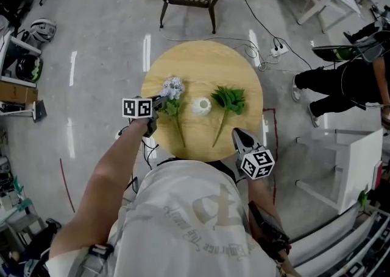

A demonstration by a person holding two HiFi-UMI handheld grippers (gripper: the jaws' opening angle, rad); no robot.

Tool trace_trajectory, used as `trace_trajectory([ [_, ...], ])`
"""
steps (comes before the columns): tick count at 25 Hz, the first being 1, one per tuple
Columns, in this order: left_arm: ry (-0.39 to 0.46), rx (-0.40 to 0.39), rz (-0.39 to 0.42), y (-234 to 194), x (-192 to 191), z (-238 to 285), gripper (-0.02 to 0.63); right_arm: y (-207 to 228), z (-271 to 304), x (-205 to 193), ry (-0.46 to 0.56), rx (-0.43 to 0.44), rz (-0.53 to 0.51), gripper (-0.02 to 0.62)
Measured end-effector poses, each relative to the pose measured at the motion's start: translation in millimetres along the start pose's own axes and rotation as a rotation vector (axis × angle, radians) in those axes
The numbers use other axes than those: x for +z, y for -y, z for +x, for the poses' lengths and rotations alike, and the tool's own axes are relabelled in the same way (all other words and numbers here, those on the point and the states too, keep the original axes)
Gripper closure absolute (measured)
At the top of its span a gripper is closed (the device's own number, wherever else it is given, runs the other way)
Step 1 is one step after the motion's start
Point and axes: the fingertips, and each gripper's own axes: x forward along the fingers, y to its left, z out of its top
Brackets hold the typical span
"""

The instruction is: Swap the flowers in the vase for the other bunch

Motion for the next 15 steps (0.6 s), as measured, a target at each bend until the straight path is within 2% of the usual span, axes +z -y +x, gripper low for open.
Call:
trace_trajectory([
  [8, -0.007, 0.063, -0.069, -24, -10, 6, 0.532, -2, 0, -8, -0.017, 0.001, 0.01, 0.586],
  [11, -0.006, 0.053, -0.101, -27, -11, 6, 0.481, -1, -1, -8, -0.018, -0.003, 0.012, 0.586],
  [15, -0.003, 0.031, -0.124, -26, -15, 5, 0.374, -1, 0, -7, -0.018, -0.004, 0.009, 0.586],
])
